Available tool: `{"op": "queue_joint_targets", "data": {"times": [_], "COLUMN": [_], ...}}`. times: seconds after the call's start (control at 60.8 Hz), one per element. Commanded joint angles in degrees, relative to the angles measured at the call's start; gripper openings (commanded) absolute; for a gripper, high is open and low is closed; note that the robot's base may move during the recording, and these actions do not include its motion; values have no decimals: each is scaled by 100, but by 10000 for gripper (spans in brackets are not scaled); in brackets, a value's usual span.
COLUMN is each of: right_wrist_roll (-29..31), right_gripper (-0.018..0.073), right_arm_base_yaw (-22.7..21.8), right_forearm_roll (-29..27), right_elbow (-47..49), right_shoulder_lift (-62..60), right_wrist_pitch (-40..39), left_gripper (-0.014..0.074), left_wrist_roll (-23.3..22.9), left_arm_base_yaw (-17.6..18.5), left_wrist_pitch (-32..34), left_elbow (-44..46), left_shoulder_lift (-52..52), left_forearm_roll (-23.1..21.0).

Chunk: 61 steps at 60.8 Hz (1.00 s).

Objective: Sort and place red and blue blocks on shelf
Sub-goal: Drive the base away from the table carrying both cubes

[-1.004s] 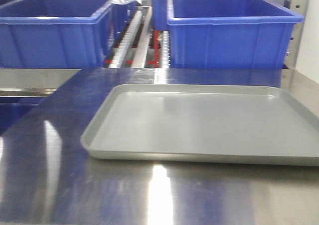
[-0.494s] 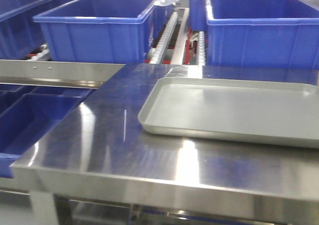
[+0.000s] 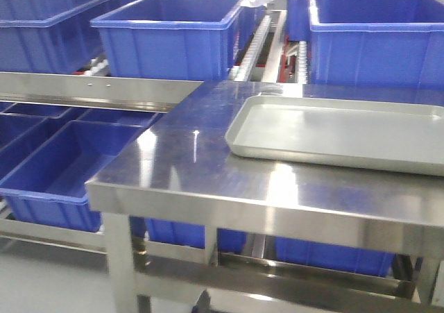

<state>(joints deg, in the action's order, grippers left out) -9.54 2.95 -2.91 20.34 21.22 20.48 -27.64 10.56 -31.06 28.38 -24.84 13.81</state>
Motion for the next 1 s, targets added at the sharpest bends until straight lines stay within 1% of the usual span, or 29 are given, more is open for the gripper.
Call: {"op": "queue_joint_targets", "data": {"times": [0.0, 0.988], "right_wrist_roll": [5, 5], "right_gripper": [67, 67], "right_arm_base_yaw": [-25, -25], "right_forearm_roll": [52, 52], "right_elbow": [156, 156], "right_shoulder_lift": [16, 16], "right_wrist_pitch": [-500, -500], "left_gripper": [122, 122], "left_wrist_roll": [3, 3], "left_arm_base_yaw": [-2, -2], "left_wrist_pitch": [480, 480], "left_elbow": [166, 166], "left_shoulder_lift": [-29, -29], "left_forearm_roll": [63, 63]}}
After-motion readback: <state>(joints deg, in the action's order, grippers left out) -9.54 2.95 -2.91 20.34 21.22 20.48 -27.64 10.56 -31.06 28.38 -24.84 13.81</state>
